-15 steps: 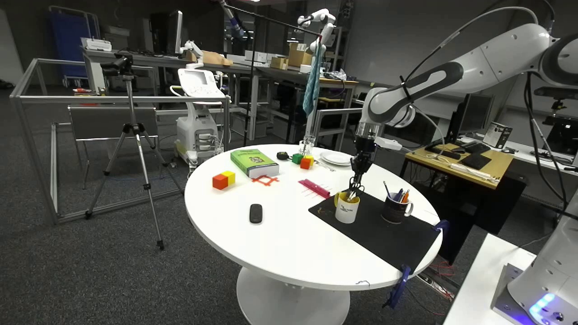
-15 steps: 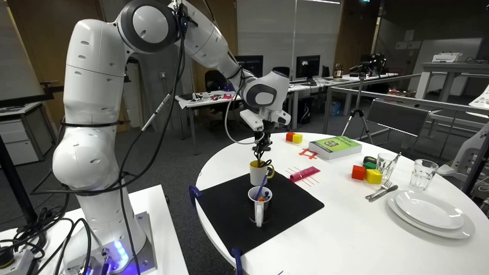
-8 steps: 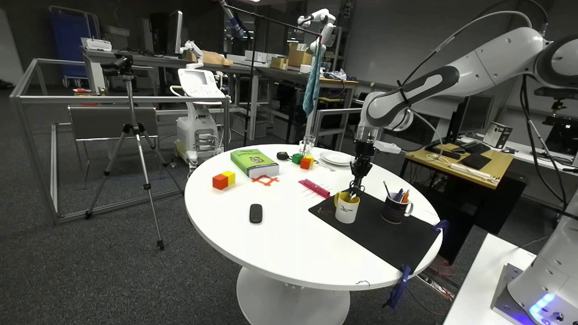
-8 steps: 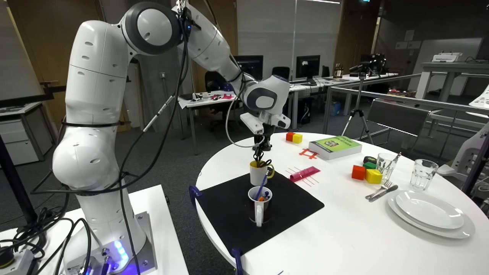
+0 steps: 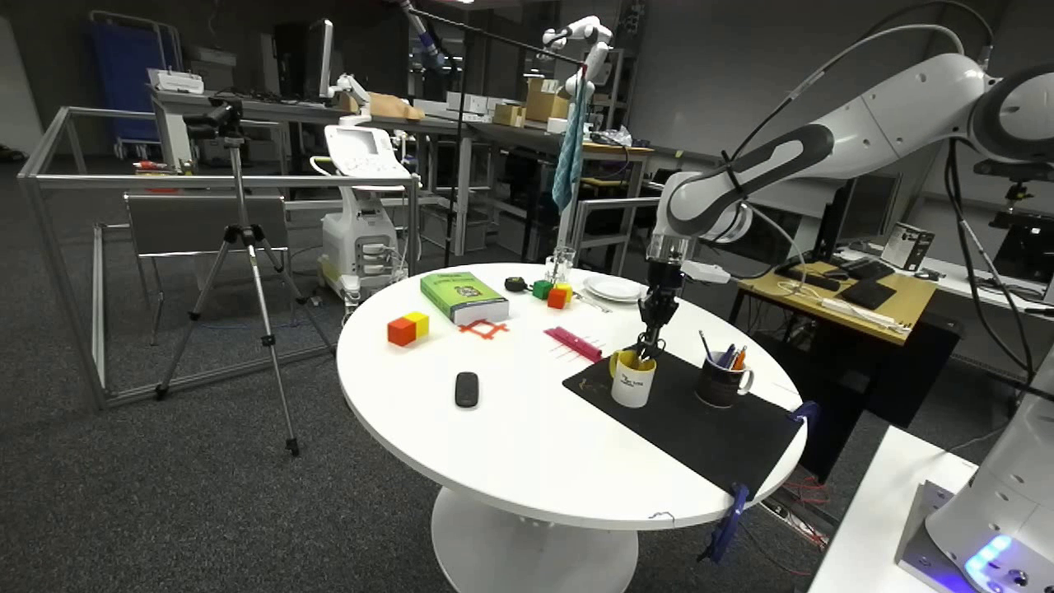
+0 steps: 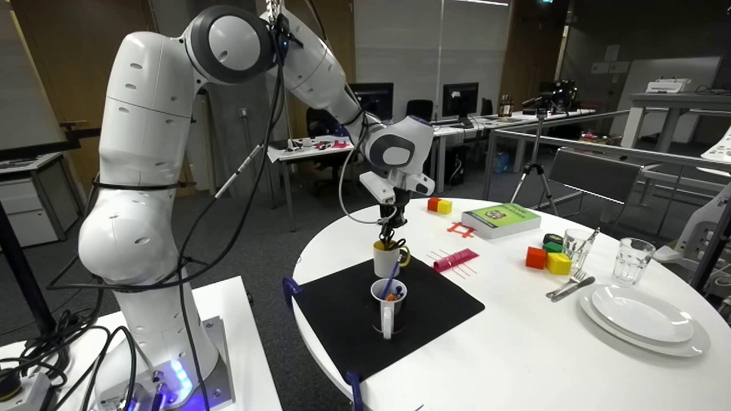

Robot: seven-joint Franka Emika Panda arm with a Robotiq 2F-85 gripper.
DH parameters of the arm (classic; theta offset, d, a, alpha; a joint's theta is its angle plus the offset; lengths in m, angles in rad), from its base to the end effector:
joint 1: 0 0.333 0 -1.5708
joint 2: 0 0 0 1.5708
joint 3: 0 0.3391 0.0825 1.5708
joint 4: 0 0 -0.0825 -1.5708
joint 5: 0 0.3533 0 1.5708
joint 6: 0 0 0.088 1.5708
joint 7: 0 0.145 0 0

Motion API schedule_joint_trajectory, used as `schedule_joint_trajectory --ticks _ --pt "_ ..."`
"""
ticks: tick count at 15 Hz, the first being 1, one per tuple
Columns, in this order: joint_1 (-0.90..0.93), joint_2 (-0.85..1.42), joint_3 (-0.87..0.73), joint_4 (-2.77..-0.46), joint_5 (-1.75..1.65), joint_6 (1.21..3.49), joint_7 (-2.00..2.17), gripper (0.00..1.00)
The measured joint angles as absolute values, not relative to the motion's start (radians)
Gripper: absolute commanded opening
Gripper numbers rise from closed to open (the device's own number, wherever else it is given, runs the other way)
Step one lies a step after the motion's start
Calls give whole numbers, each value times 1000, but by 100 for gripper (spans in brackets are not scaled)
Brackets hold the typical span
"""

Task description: Move the scissors from the right cup to the left cup

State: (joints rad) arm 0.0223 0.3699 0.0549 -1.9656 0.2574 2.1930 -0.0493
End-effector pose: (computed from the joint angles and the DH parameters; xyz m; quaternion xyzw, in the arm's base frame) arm 0.5767 0.0605 0.2805 -0.9913 0.0205 0.0725 0.1077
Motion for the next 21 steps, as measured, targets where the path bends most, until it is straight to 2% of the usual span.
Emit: schedule_joint_trajectory --ticks 8,21 --pt "22 378 55 -1964 256 2203 -59 98" --pt "23 342 60 -1911 255 2202 -128 100"
